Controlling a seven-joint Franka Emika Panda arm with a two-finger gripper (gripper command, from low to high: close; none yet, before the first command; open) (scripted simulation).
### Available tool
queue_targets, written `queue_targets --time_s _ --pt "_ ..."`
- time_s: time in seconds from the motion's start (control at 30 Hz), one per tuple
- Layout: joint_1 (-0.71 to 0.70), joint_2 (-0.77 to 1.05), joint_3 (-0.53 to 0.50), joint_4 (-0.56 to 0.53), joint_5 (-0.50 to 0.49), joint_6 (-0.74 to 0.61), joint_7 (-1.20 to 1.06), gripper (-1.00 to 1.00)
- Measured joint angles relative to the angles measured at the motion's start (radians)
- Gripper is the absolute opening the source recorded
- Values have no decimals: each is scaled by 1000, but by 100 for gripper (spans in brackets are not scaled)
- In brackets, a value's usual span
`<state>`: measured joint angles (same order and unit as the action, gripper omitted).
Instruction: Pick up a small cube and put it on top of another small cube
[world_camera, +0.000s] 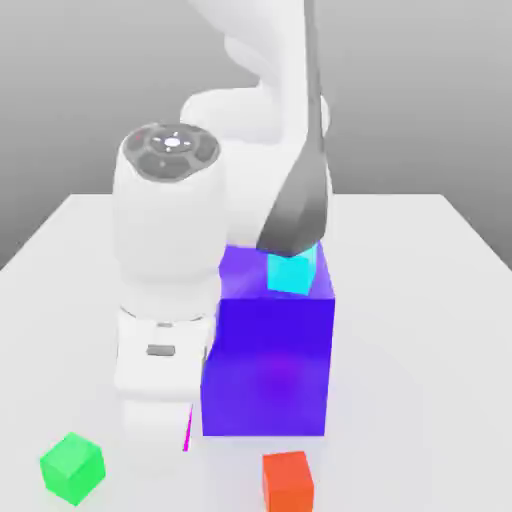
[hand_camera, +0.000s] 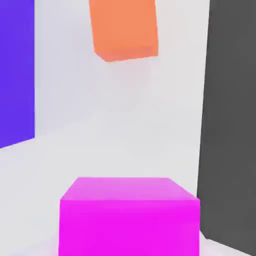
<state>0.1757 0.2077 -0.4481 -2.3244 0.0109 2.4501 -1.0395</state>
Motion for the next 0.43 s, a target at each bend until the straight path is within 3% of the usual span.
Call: queue_targets --time_s 0.13,0.3,0.33,0.43 --pt "-113 -5 -20 -47 116 82 -168 -100" --pt "-206 132 60 -52 273 224 -305 -100" --pt "-218 152 74 -50 291 242 -318 100" --pt "-218 152 74 -50 291 242 -318 100"
